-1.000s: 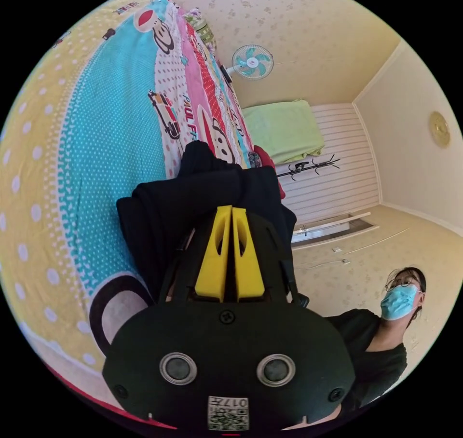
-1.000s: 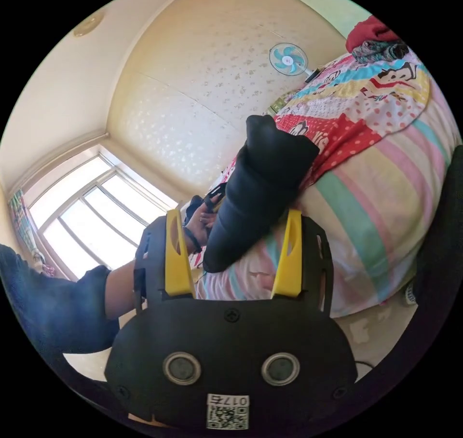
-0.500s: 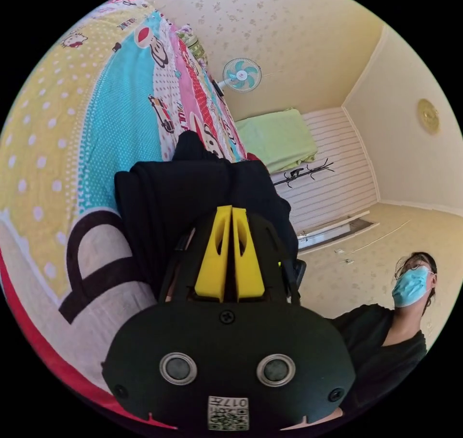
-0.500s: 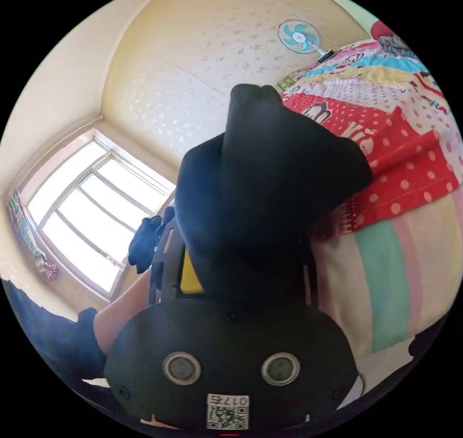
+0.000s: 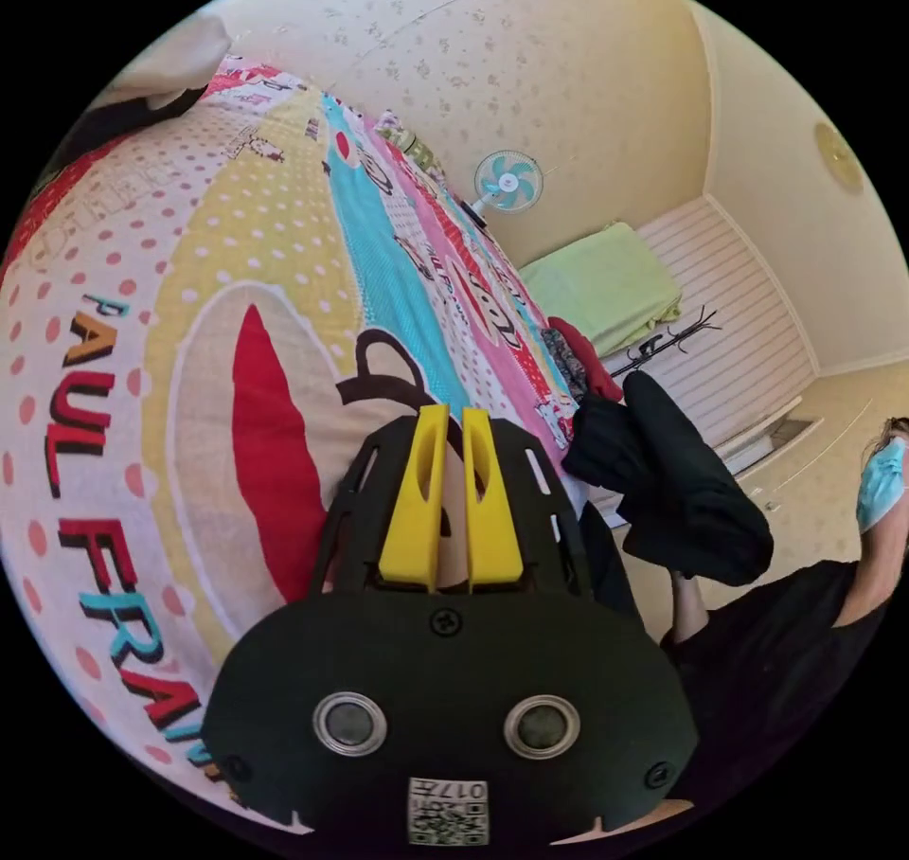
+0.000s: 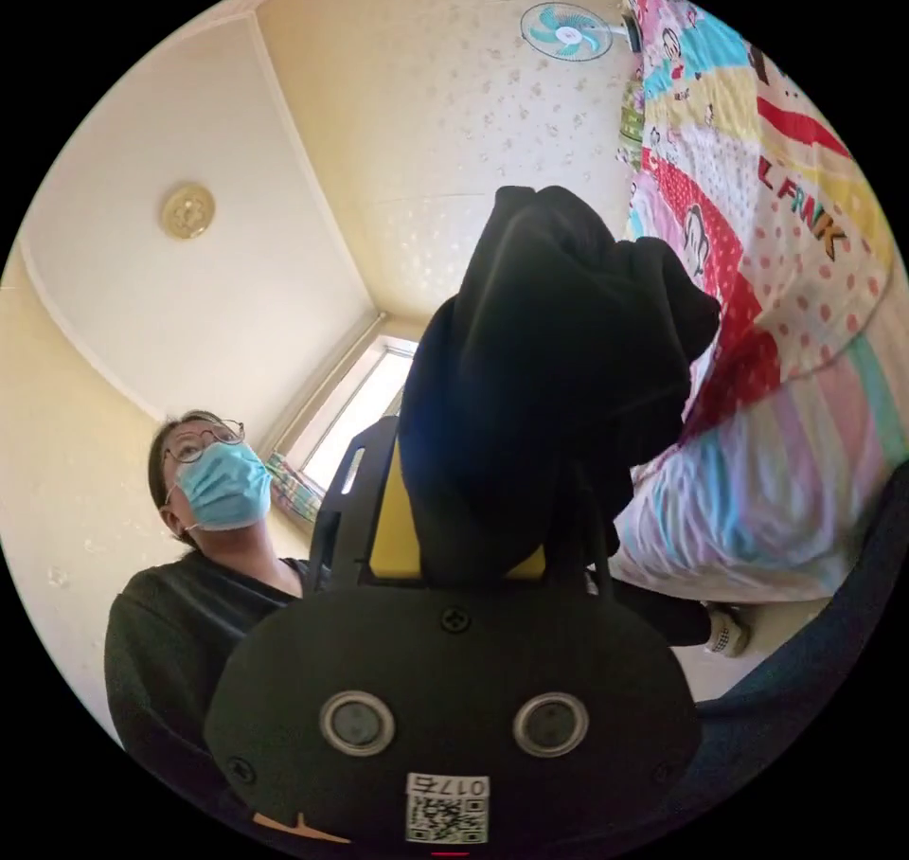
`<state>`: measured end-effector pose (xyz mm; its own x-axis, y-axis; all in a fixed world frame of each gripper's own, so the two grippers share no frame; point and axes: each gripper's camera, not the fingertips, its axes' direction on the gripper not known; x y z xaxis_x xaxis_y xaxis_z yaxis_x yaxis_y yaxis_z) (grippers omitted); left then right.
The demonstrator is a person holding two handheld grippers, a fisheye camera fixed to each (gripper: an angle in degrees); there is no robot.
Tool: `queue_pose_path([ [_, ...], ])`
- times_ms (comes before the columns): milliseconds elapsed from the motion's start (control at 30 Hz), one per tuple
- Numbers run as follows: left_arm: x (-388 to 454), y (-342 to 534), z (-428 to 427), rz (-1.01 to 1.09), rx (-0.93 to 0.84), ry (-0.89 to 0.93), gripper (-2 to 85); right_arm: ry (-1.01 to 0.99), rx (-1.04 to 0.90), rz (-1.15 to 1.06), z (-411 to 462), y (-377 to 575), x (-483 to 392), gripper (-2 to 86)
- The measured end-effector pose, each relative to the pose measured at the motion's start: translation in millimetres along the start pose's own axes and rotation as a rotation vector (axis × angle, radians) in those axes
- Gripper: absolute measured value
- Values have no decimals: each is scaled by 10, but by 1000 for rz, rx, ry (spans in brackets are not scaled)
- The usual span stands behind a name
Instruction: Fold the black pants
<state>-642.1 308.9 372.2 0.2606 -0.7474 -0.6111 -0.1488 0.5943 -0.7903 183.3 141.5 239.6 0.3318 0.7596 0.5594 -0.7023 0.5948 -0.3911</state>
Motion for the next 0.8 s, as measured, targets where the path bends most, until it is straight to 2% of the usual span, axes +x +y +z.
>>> queue_pose_path([
  [167, 150, -25, -66, 62, 8, -34, 37, 47, 96, -189, -49, -1284, -55, 95],
  [267, 117, -54, -142, 46, 26, -4, 37, 252, 174, -117, -302, -1964, 290, 127],
  [300, 118, -62, -175, 46, 36, 4, 36, 355, 211, -23, -486, -2068, 497, 147],
  [400, 113, -70, -265, 43, 69, 29, 36, 508, 303, 186, -891, -1723, 908, 167],
  [500, 107, -76, -349, 47, 106, 58, 36, 629, 238, 174, -901, -1167, 1054, 120],
  [600, 90, -129, -365, 50, 107, 87, 36, 763, 98, 134, -442, -787, 1096, 94],
  [667, 75, -184, -344, 41, 93, 91, 35, 806, -58, 12, 157, -706, 1023, 73],
  [733, 73, -233, -320, 41, 80, 95, 35, 894, -383, -191, 1301, -662, 948, 39],
  [767, 66, -257, -317, 40, 79, 103, 35, 921, -478, -239, 1621, -639, 956, 34],
  [800, 61, -269, -324, 41, 85, 113, 34, 995, -673, -314, 2273, -565, 1027, 22],
])
